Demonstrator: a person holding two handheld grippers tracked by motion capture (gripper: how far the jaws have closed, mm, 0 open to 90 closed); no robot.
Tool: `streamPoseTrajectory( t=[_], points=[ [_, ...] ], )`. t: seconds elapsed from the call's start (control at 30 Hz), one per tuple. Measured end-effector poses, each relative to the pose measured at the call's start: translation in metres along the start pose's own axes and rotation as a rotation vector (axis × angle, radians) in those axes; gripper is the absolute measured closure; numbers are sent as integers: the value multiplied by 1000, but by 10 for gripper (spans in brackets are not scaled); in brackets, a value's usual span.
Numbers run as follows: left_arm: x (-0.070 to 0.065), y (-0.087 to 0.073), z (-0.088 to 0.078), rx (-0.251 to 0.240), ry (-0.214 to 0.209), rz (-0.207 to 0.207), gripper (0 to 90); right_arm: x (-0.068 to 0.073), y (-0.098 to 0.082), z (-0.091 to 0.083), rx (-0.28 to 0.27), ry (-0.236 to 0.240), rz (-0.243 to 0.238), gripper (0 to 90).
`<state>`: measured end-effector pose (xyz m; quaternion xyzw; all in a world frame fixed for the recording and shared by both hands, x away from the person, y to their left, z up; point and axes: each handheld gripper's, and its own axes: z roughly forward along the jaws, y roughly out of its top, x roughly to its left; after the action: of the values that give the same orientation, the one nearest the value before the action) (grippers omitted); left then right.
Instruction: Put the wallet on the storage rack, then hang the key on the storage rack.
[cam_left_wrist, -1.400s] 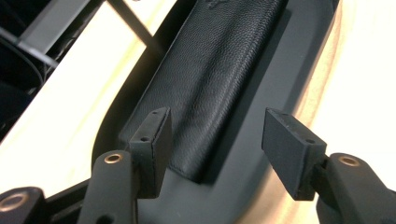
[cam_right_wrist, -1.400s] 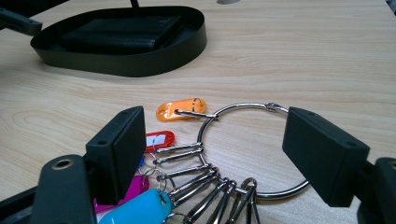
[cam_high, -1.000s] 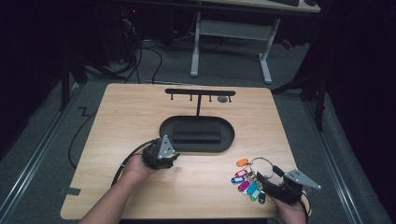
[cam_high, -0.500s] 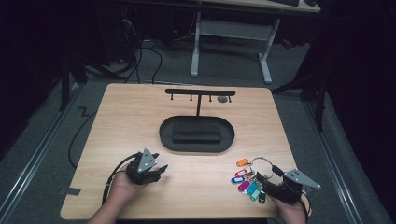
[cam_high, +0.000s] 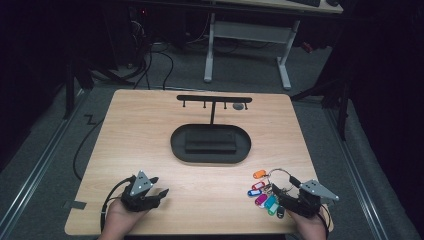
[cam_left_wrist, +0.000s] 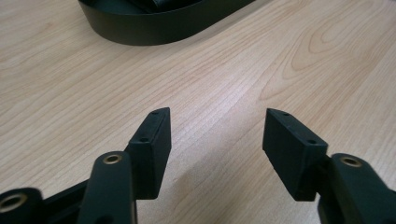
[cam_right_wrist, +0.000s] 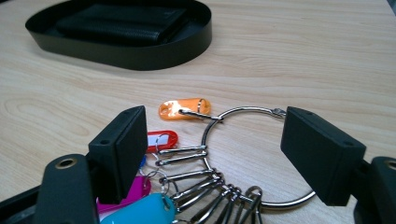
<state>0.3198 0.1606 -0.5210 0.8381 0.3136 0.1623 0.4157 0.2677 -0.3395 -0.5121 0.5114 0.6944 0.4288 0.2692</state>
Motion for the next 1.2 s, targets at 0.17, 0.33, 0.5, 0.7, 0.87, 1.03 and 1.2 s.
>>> streamPoseTrajectory(
  t=[0.17, 0.33, 0.5, 0.7, 0.87, 1.03, 1.2],
  points=[
    [3, 0, 1, -11, 6, 5, 364, 11, 6, 7, 62, -31, -59, 218],
    [6, 0, 3, -9, 2, 18, 316, 15, 13, 12, 135, -62, -72, 193],
    [13, 0, 0, -31, 11, -5, 299, 9, 23, 5, 190, -94, -50, 199],
    [19, 2, -4, -60, 13, -42, 288, -1, 35, -1, 238, -101, -42, 205],
    [15, 1, 1, -37, 11, -29, 286, -7, 44, 10, 319, -35, -72, 203],
    [13, 2, -3, -42, 13, -24, 286, -8, 54, 19, 420, -6, -129, 202],
    [11, -5, -10, -20, 24, -25, 286, -11, 71, 27, 522, -40, -217, 243]
  ],
)
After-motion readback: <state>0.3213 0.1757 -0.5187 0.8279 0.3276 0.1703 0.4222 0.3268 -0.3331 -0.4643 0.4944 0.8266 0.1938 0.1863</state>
